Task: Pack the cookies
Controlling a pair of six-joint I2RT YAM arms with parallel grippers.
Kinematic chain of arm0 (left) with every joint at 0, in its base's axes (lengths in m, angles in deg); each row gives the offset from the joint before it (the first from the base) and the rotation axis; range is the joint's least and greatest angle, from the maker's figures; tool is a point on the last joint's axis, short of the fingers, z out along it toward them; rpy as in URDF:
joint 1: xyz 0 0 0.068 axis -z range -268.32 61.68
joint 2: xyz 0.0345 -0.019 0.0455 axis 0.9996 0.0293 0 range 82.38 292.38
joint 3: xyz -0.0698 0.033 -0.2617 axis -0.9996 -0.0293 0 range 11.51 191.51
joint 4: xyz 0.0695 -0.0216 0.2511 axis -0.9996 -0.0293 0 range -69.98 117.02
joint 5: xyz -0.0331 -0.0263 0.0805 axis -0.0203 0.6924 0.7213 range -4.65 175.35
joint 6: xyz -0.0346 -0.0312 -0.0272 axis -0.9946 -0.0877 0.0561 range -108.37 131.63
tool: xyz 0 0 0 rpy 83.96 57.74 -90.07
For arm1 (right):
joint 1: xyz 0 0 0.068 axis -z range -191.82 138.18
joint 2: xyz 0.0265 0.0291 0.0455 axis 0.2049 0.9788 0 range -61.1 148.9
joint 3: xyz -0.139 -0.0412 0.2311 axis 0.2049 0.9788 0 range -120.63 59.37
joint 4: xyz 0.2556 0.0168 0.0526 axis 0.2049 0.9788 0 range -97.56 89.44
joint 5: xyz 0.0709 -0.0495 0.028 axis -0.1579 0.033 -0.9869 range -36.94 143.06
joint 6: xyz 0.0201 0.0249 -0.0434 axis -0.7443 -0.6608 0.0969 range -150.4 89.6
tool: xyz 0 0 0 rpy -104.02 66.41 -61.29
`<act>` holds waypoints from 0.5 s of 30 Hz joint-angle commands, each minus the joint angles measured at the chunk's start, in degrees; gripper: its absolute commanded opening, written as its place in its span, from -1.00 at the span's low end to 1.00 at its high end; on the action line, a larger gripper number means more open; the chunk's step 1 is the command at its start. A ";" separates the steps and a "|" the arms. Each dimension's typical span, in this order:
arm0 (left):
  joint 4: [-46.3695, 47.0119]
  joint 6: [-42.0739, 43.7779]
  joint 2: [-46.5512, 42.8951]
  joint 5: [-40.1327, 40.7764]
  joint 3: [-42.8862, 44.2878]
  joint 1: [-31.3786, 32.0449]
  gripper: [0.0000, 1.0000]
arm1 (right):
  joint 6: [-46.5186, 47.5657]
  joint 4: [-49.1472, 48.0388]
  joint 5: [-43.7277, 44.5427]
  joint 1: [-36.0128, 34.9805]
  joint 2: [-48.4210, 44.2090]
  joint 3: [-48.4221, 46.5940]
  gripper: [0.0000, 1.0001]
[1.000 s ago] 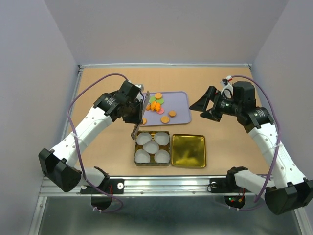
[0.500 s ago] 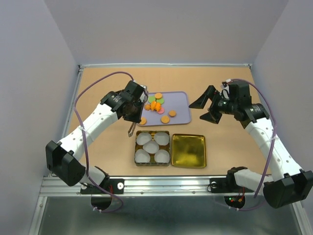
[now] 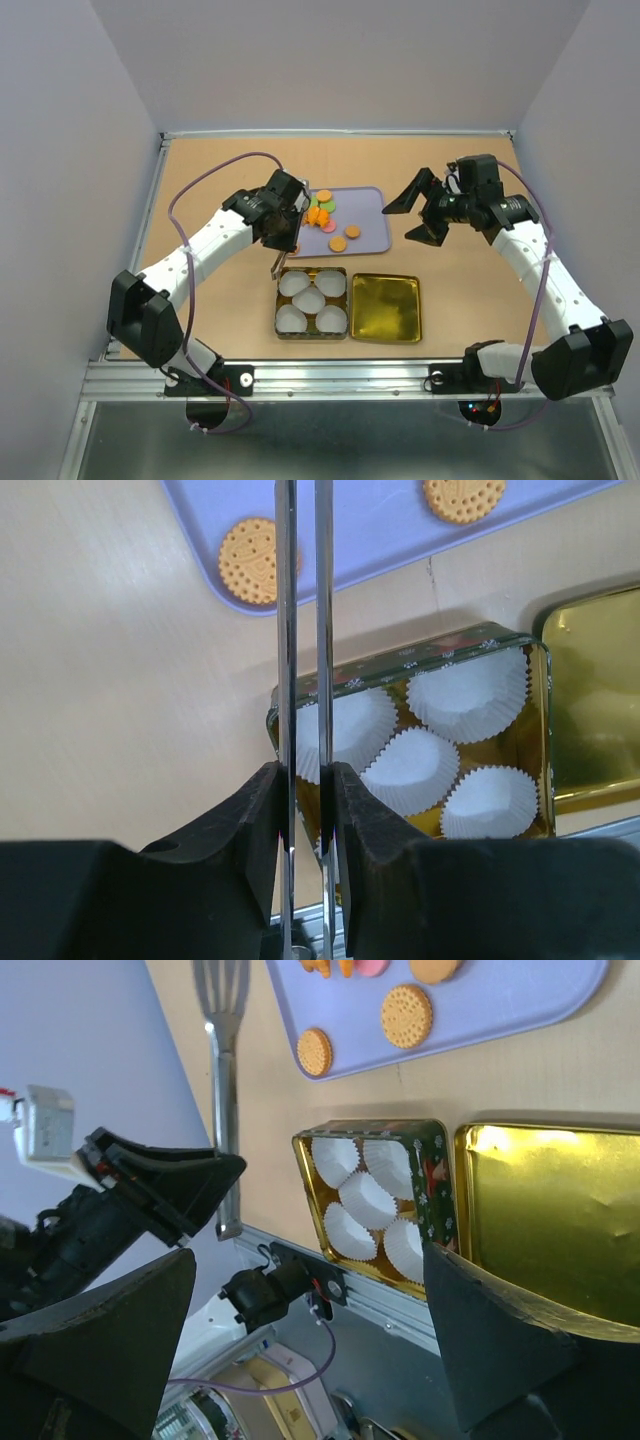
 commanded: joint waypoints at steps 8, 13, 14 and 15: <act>2.41 -4.54 7.43 0.07 5.05 0.68 -0.22 | 3.84 1.53 -5.44 -0.17 -4.40 -3.38 1.00; 1.18 -5.86 9.72 0.33 9.09 1.47 -0.21 | 12.44 9.61 -3.07 -0.17 -1.43 -10.67 1.00; 0.40 -6.30 10.42 0.42 9.80 1.65 -0.21 | 13.25 10.40 -2.80 -0.09 -1.07 -12.42 1.00; 0.04 -6.48 10.69 0.77 10.85 2.00 -0.21 | 14.04 11.80 -2.72 -0.08 -0.46 -13.04 1.00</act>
